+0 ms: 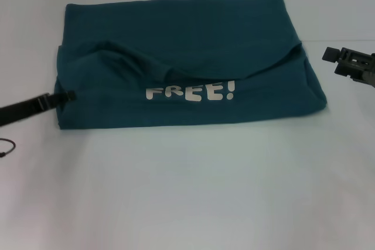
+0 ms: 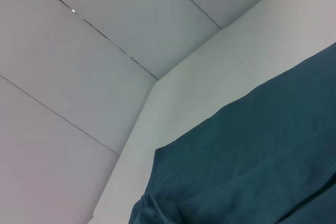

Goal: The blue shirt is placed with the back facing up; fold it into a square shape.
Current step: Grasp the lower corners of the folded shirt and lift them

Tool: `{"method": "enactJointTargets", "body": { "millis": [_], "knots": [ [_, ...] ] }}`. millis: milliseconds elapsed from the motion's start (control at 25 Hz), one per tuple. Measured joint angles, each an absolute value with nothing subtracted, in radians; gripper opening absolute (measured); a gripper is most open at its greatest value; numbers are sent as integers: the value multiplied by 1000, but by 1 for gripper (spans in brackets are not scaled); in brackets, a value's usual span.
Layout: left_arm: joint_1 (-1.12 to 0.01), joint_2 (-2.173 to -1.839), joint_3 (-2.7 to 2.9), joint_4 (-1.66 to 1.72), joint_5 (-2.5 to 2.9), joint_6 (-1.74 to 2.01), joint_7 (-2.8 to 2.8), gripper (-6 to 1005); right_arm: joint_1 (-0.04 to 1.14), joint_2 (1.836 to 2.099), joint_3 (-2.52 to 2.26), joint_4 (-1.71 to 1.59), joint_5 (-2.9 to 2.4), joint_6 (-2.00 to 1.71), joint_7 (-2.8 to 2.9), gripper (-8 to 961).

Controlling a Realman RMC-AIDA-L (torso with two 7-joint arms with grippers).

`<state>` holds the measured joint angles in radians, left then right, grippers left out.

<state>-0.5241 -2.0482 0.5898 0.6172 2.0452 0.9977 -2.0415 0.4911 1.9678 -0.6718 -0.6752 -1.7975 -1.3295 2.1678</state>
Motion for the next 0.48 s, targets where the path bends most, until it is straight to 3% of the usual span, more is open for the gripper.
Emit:
{"method": "enactJointTargets", "body": {
  "millis": [480],
  "knots": [
    [-530, -2059, 600, 571, 2046, 930, -2093, 614, 485, 1965, -623, -672, -1795, -1362, 2166, 854]
  ]
}}
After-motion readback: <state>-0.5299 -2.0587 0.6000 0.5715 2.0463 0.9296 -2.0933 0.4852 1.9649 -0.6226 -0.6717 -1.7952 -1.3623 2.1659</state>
